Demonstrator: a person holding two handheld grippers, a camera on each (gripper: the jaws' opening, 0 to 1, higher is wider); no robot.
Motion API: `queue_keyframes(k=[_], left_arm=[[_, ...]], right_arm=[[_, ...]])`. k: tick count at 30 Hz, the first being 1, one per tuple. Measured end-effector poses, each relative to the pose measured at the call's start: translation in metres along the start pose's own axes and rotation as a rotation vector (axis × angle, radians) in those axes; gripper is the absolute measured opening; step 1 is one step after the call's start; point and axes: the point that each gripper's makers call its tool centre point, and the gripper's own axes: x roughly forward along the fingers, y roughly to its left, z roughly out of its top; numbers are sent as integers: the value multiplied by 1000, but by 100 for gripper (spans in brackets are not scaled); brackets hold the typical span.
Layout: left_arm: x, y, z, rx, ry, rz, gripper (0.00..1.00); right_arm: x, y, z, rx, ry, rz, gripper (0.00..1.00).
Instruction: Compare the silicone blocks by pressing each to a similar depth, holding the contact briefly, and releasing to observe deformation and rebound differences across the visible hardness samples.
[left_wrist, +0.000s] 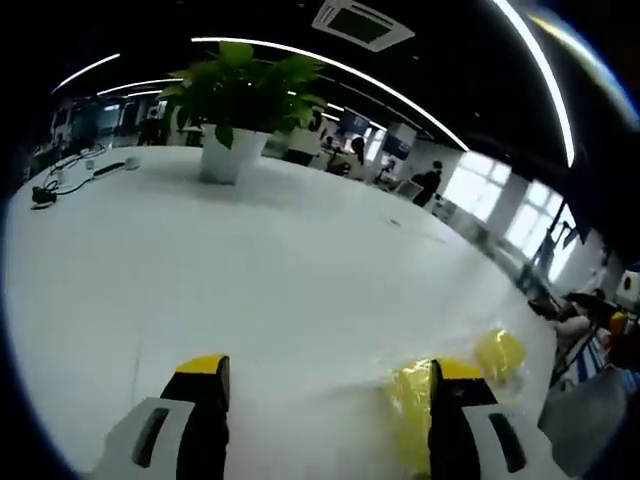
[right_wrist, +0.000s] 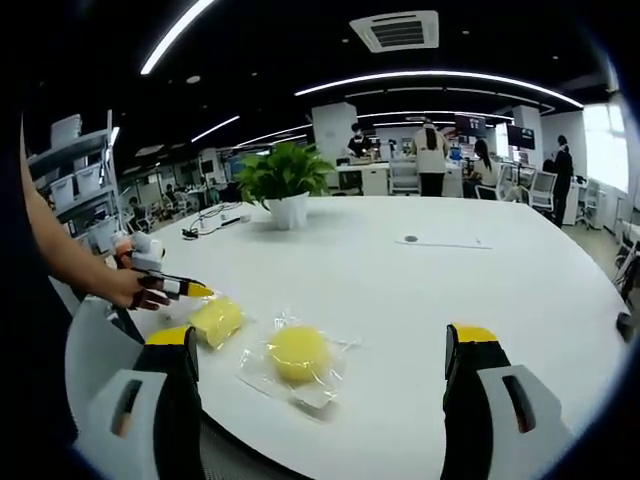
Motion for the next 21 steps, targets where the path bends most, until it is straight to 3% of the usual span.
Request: queue_keyframes(k=[3, 7, 14, 21], left_arm=[[-5, -11, 12, 1, -28, -50, 100], [-15, -20, 29, 68, -56, -89, 100], [-48, -33, 67, 158, -119, -120, 100], [-78, -32, 85, 204, -148, -113, 100]], right_arm=[[2, 0, -2, -2, 5, 9, 96], [4, 0, -3, 2, 16, 20, 96], [8, -4, -1, -8, 17, 40, 96], [9, -10, -3, -8, 19, 46, 96]])
